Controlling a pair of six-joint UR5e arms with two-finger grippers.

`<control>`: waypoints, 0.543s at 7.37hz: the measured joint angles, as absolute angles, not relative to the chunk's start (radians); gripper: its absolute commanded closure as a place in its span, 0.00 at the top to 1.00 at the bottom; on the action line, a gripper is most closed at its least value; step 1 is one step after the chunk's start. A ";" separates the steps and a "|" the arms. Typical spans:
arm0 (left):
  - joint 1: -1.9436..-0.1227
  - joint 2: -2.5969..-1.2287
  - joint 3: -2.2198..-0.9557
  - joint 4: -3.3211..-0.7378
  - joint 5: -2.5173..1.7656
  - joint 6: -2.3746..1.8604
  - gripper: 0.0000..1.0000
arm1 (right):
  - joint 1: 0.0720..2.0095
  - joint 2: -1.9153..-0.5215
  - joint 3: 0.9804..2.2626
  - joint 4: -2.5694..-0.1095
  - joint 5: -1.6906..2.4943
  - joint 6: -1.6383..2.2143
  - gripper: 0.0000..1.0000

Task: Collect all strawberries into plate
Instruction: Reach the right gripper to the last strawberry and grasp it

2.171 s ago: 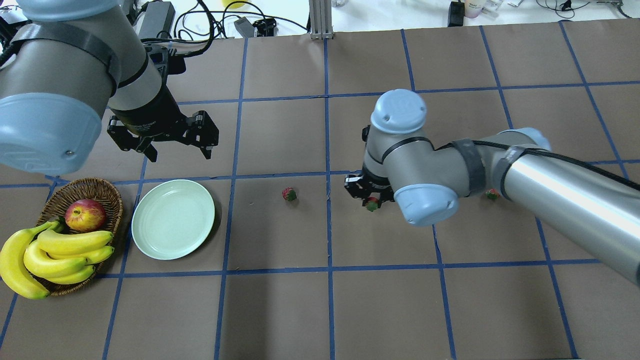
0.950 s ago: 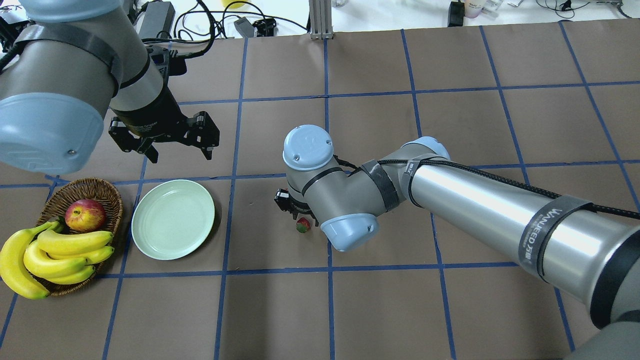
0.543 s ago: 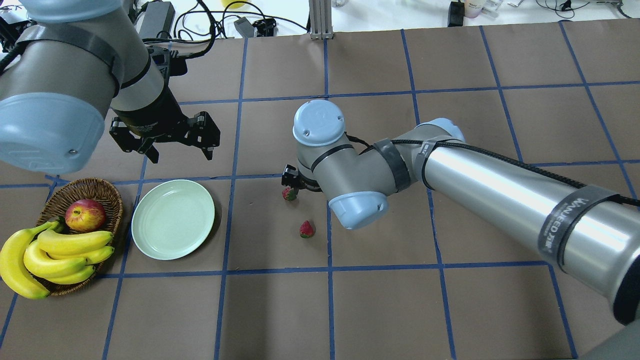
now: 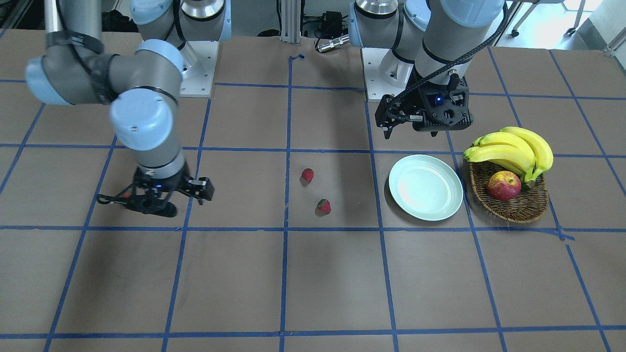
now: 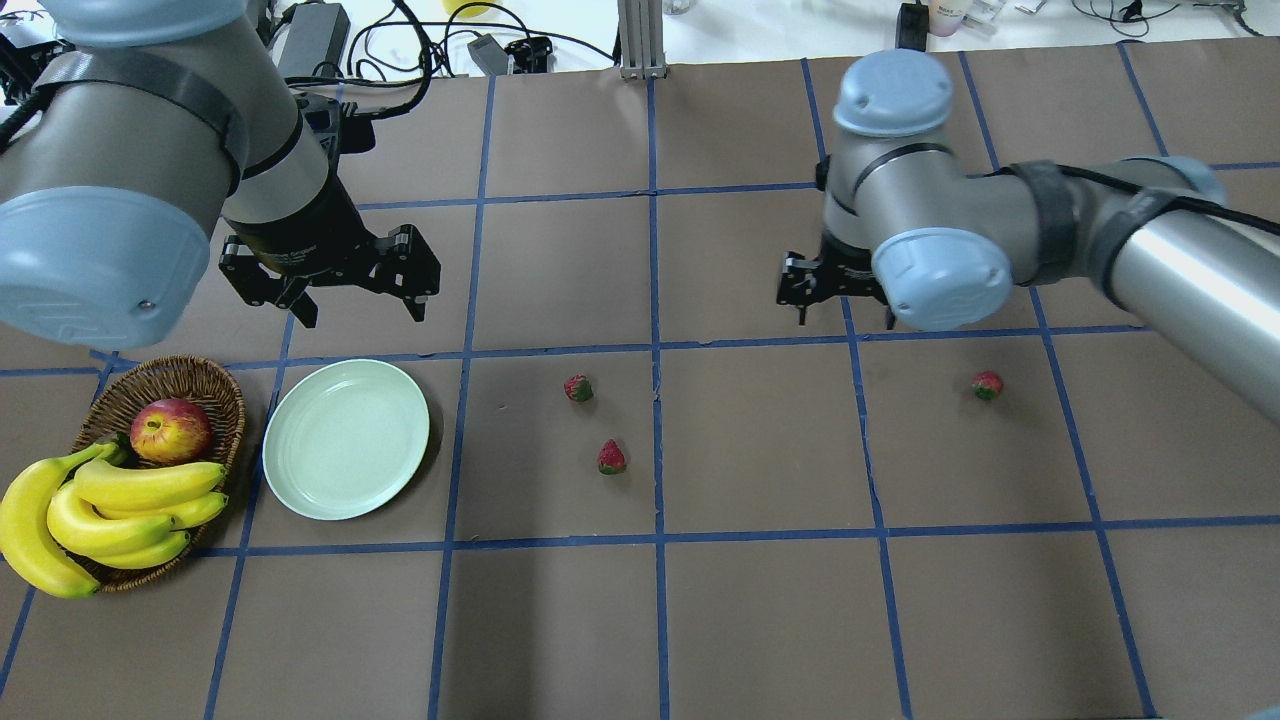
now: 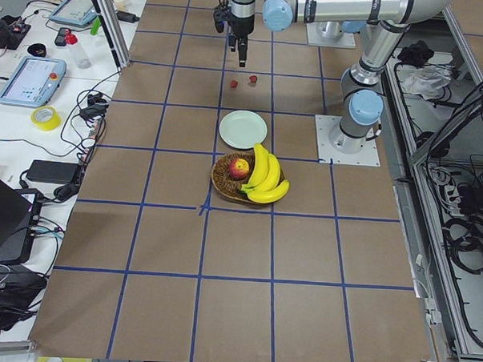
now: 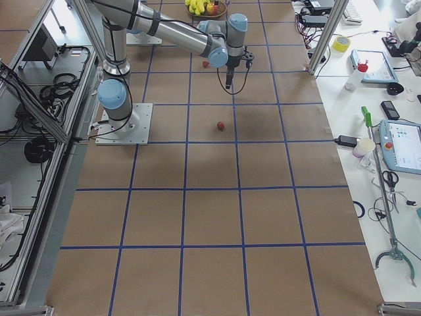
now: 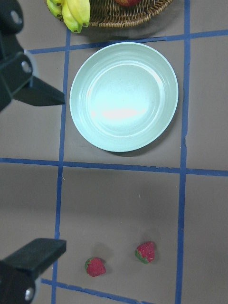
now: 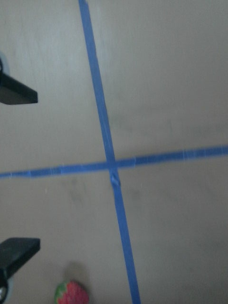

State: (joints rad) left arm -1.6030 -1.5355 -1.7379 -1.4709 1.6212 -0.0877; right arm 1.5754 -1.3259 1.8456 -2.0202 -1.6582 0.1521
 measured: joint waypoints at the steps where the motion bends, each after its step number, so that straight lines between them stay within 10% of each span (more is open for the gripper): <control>1: -1.603 -1.536 -1.738 -1.471 1.622 -0.087 1.00 | 1.465 -1.348 1.892 -2.030 -1.664 0.054 1.00; 4: -1.603 -1.535 -1.738 -1.472 1.623 -0.086 1.00 | 1.327 -1.356 2.096 -2.275 -1.664 -0.010 1.00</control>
